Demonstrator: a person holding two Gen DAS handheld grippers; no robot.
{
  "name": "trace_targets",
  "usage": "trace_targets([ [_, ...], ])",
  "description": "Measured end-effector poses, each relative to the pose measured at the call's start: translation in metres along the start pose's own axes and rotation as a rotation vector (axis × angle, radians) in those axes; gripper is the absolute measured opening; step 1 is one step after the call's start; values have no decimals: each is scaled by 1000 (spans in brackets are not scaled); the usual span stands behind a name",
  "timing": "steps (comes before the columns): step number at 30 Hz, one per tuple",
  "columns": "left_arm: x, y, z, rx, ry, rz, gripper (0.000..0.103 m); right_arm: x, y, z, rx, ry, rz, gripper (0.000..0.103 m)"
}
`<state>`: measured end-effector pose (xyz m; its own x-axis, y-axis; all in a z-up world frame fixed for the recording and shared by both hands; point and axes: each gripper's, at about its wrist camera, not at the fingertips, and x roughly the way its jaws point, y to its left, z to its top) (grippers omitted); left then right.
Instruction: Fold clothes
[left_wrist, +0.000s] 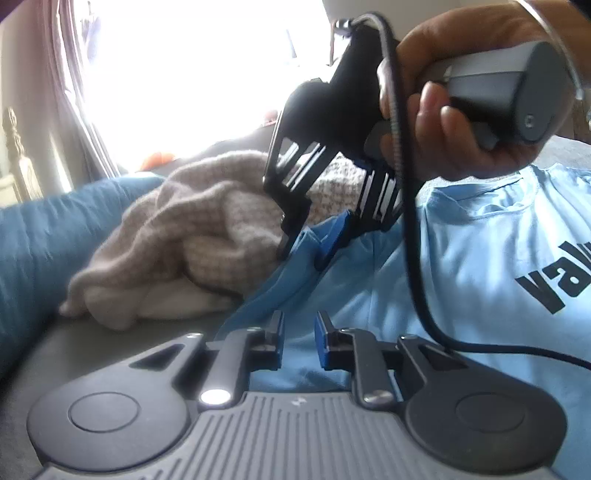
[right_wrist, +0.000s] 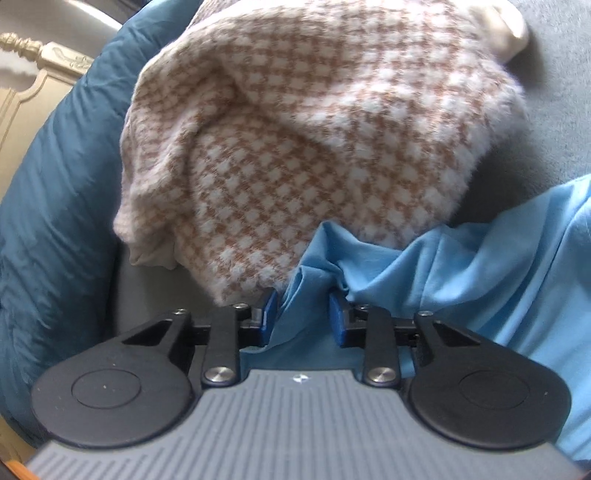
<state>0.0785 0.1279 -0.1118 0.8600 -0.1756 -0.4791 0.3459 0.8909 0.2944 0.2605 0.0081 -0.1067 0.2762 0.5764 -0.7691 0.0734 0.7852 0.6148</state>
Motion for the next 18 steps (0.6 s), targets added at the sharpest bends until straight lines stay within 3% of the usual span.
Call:
trace_targets([
  [4,3,14,2,-48,0,63,41,1,-5,1,51,-3,23,30],
  [7,17,34,2,-116,65,87,52,3,-9,2,91,-2,34,30],
  [10,38,55,-5,-220,162,44,49,4,-14,2,102,-8,34,29],
  [11,42,59,-6,-249,174,33,43,4,-16,3,104,-10,34,28],
  [12,43,63,-7,-278,172,25,40,4,-17,3,105,-12,33,26],
  [14,45,70,-7,-331,167,18,24,4,-17,2,92,-19,21,12],
  [18,35,80,-8,-430,144,13,11,-8,-6,0,-1,-43,44,5],
])
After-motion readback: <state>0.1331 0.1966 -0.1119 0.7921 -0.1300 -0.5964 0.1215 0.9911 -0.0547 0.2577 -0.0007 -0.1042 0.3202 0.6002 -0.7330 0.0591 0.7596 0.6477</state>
